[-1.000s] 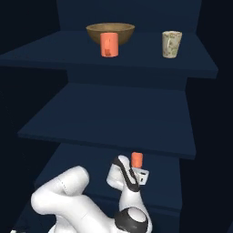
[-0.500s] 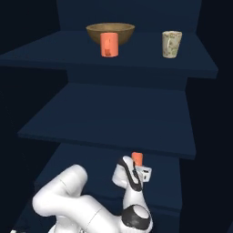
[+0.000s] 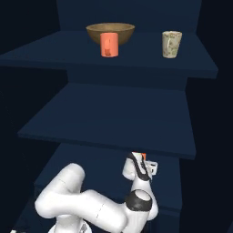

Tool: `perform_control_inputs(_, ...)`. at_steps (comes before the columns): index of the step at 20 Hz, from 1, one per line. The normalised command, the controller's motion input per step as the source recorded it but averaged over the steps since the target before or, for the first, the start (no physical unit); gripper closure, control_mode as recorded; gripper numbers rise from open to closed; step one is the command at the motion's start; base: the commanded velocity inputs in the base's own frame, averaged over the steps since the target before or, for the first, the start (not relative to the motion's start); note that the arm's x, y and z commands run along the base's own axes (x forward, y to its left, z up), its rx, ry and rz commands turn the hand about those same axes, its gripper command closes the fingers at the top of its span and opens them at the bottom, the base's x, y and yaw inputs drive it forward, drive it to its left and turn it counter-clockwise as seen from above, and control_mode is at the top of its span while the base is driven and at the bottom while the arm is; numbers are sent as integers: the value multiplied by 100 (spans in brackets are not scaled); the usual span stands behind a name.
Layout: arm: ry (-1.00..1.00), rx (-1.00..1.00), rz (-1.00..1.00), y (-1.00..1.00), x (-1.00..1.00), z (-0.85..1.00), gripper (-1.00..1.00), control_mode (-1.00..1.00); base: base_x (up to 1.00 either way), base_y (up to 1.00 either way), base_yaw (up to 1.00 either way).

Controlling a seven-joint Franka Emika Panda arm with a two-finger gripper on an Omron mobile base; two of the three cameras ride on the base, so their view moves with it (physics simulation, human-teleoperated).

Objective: Gather all objects into one cabinet and sort the glasses and bowls to opposite sides.

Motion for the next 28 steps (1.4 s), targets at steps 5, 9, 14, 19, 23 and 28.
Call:
perform_control_inputs(5,-2,-1,0,4,45,-72,100,-100,0,0,0)
perform_control_inputs(9,-9,-5,0,2,15,-58,100,-100,0,0,0)
perform_control_inputs(14,-7,-2,0,0,-2,-35,100,-100,0,0,0)
perform_control_inputs(19,-9,-3,0,0,-5,-36,100,-100,0,0,0)
perform_control_inputs(23,-2,-1,0,6,-41,-36,100,-100,0,0,0)
perform_control_inputs(28,-1,-5,0,18,-91,-63,100,-100,0,0,0)
